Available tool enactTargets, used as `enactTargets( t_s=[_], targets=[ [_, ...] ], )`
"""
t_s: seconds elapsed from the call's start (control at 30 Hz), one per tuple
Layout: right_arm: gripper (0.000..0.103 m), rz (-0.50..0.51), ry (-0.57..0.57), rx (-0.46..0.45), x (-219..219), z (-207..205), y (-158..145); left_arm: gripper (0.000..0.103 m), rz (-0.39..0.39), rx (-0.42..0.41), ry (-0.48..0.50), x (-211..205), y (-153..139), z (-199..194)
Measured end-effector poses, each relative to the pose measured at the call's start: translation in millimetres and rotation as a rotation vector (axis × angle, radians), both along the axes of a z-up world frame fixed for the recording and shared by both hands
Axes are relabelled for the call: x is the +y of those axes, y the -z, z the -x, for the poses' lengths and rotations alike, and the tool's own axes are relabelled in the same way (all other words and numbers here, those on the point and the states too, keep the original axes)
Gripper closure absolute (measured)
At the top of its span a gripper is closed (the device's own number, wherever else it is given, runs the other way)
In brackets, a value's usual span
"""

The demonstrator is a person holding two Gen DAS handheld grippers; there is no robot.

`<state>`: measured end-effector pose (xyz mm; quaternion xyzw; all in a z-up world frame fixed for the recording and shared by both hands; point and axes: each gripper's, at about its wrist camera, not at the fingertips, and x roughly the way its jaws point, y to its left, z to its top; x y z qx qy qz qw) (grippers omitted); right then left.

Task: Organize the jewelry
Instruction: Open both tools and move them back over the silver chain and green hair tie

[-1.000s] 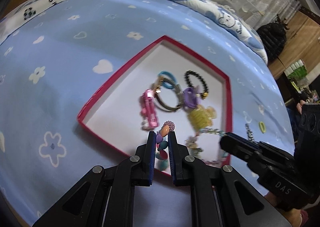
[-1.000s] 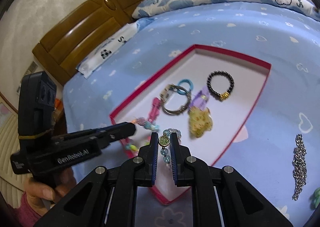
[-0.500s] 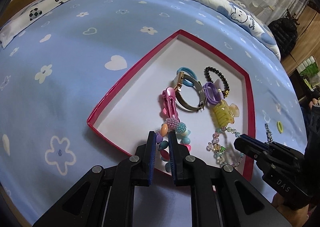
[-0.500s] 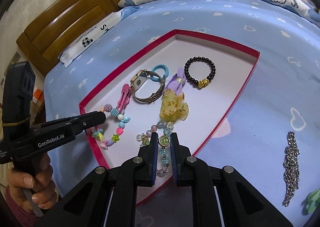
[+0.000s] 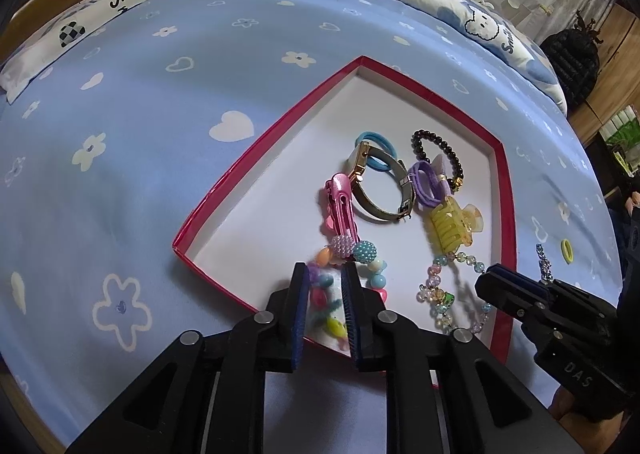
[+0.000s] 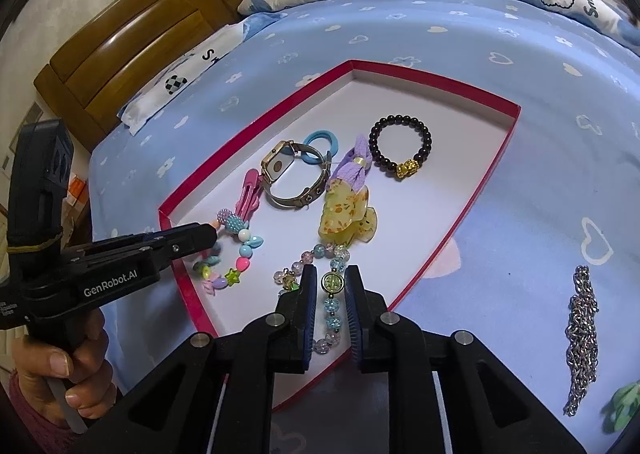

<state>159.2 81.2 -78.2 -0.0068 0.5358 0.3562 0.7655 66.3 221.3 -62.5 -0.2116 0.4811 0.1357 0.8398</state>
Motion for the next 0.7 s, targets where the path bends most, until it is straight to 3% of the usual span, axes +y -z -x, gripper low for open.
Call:
enactTargets(
  t_s=[0.17,0.33,0.7],
  targets=[
    [0.072,-0.053,0.032,-0.001,-14.0,-0.7,-11.6,0.079,-0.002,-0.025,-0.003,-2.6,-9.7,6.2],
    [0.063,-0.101,0.082,-0.03,-39.4,0.4,-29.4,0.062,0.013,-0.082,-0.01,-10.0,-26.3,15.1],
    [0.061,-0.13,0.252,-0.089,-124.2,7.7,-57.1,0.05,0.054,-0.137,0.076,-48.6,-49.8,16.9]
  ],
)
